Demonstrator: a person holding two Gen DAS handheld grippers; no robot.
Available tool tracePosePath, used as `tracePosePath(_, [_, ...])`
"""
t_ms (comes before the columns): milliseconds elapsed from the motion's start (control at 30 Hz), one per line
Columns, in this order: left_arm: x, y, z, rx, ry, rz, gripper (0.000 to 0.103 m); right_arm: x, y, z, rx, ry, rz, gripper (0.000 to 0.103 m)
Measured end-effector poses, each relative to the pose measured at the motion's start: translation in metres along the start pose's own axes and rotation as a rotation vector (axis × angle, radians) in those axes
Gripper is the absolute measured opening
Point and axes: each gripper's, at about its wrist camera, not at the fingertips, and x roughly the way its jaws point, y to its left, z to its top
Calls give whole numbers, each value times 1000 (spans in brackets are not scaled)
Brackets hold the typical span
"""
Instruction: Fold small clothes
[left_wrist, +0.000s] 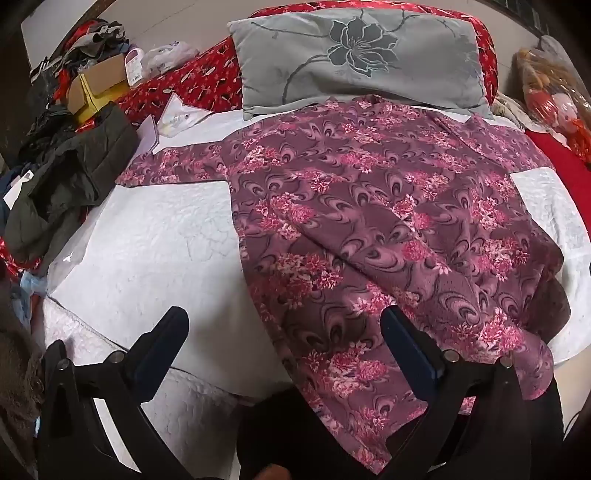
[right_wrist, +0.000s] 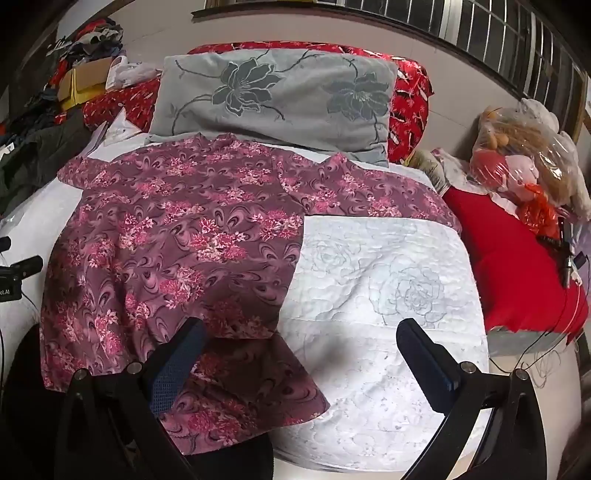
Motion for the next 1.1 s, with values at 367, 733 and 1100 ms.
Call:
tracePosePath(367, [-11,6,-7,-11,-13,-41,103,-10,-8,-6,34,-24,-25,103])
tracePosePath(733, [-13,9,-8,-19,-24,-63,103,-5,-4,-10,45,-16,9,103])
tracePosePath(1100, [-15,9,-10,-18,-23,-80,103,-1,-3,-9,30,-1,-16,103])
